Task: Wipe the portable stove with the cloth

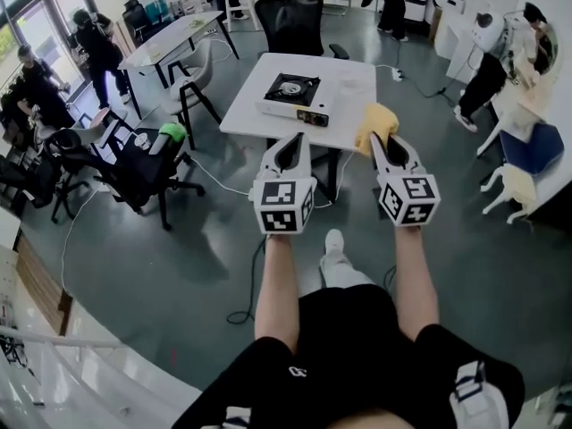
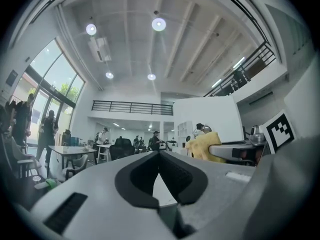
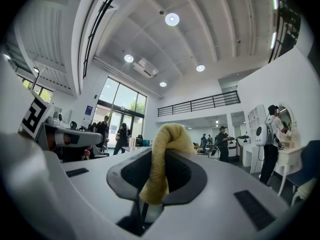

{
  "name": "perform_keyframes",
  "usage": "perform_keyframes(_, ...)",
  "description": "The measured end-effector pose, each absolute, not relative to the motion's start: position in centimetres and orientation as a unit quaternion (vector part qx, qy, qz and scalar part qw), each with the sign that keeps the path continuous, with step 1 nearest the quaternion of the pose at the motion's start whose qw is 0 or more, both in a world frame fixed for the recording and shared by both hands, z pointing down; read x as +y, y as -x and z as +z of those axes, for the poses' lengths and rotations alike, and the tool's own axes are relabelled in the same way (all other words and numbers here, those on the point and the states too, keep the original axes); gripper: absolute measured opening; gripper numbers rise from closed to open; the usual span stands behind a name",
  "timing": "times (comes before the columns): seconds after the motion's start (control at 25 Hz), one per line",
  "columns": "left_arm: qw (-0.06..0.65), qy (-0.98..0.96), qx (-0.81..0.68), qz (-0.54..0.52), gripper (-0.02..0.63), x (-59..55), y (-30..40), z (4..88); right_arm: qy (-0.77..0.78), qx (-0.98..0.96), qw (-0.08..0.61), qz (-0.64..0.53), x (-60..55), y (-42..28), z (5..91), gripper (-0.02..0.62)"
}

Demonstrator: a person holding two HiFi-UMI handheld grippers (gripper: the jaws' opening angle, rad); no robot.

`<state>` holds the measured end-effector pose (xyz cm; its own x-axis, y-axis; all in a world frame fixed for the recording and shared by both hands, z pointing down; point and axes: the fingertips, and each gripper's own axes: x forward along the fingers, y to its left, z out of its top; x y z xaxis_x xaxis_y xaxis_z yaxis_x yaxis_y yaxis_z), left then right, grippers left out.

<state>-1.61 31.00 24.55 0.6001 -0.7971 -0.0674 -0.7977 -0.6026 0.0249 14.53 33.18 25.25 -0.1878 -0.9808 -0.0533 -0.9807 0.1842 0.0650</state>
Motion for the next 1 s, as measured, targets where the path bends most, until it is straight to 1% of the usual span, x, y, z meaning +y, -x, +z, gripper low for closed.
perform_keyframes(0.12, 0.01, 0.894, 0.446, 0.036, -0.008, 27.4, 0.3, 24.3, -0.639, -0.768, -0.014, -0.037, 29.3, -16.3, 24.9, 0.049)
perform_keyframes(0.2, 0.0, 0.893, 0.449, 0.033, -0.008, 24.4, -0.9, 24.8, -0.64, -0.768, -0.016, -0.029, 26.0, -17.2, 25.1, 0.049)
perform_keyframes(0.44, -0.051, 0.884, 0.465, 0.019, -0.008, 13.6, -5.0, 27.9, -0.628, -0.778, 0.024, -0.006, 14.9, -20.7, 27.6, 0.051)
perform_keyframes(0.56, -0.073, 0.88, 0.469, 0.01, -0.008, 8.3, -7.4, 29.8, -0.63, -0.776, 0.021, 0.025, 8.5, -23.4, 28.9, 0.051)
perform_keyframes(0.68, -0.087, 0.876, 0.474, 0.003, -0.007, 3.2, -9.9, 31.5, -0.613, -0.789, 0.028, 0.037, 1.8, -24.3, 30.1, 0.051)
perform_keyframes(0.8, -0.104, 0.867, 0.487, -0.022, -0.008, -2.0, -10.5, 34.2, -0.585, -0.808, 0.044, 0.045, -4.3, -23.9, 32.0, 0.051)
perform_keyframes(1.0, -0.13, 0.844, 0.518, -0.049, -0.008, -8.7, -10.4, 37.0, -0.58, -0.809, 0.055, 0.076, -11.4, -26.0, 35.2, 0.051)
